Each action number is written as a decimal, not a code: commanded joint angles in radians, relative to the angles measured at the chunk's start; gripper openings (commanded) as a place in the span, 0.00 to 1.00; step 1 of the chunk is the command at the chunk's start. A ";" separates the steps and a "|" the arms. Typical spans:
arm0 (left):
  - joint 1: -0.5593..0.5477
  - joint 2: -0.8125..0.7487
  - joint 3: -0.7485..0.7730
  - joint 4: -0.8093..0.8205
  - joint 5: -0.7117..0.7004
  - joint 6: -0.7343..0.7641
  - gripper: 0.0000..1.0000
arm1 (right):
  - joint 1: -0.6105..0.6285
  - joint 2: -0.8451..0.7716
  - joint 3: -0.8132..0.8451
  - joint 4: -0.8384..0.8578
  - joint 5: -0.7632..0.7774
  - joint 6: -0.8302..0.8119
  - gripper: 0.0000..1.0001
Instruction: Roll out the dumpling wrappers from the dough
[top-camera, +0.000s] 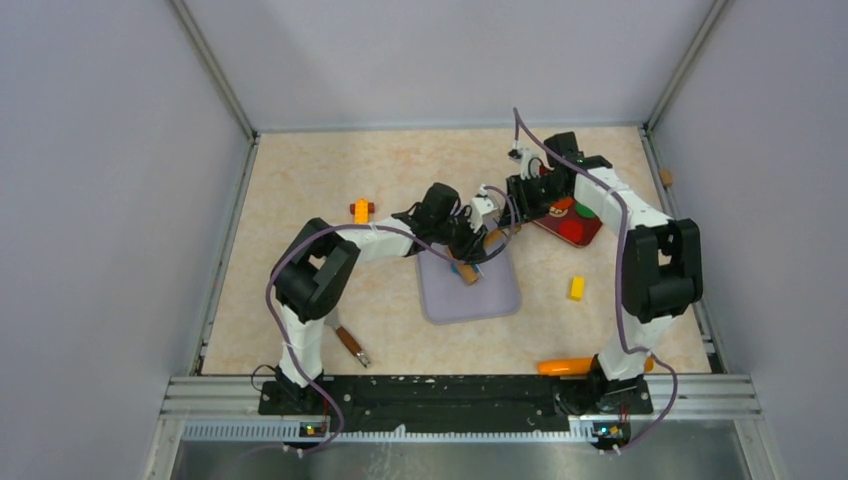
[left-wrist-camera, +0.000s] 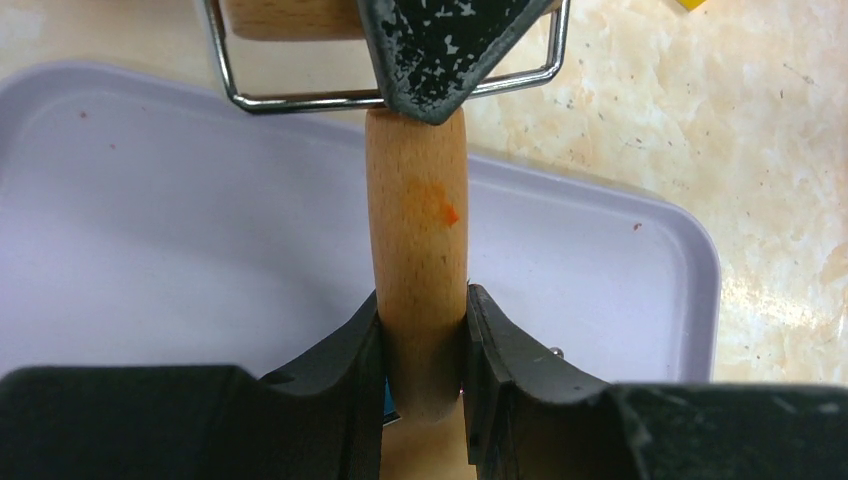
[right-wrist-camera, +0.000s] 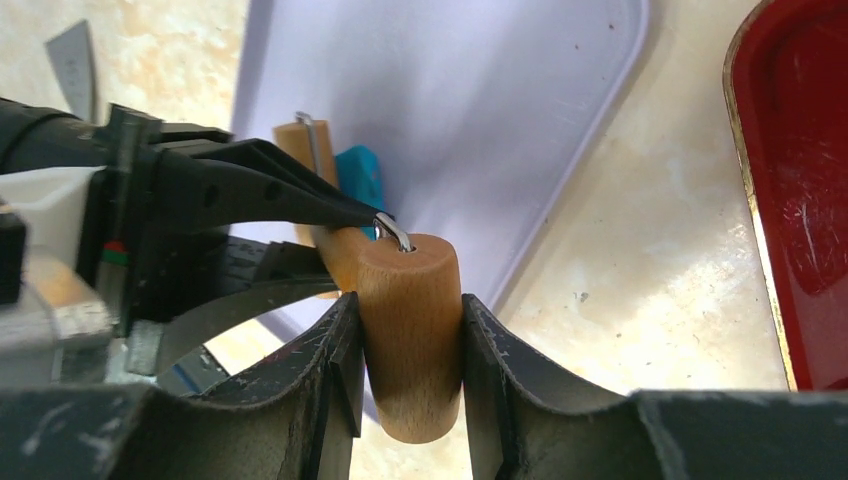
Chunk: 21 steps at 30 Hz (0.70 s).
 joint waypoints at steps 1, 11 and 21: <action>0.005 -0.007 -0.029 0.140 -0.040 0.003 0.00 | 0.046 0.026 -0.047 0.006 0.049 -0.011 0.00; 0.034 -0.047 -0.100 0.142 -0.030 -0.036 0.00 | 0.097 0.035 -0.056 0.030 0.050 0.023 0.00; 0.073 -0.257 -0.135 0.123 0.026 0.024 0.00 | 0.110 0.004 0.158 -0.053 -0.112 0.118 0.00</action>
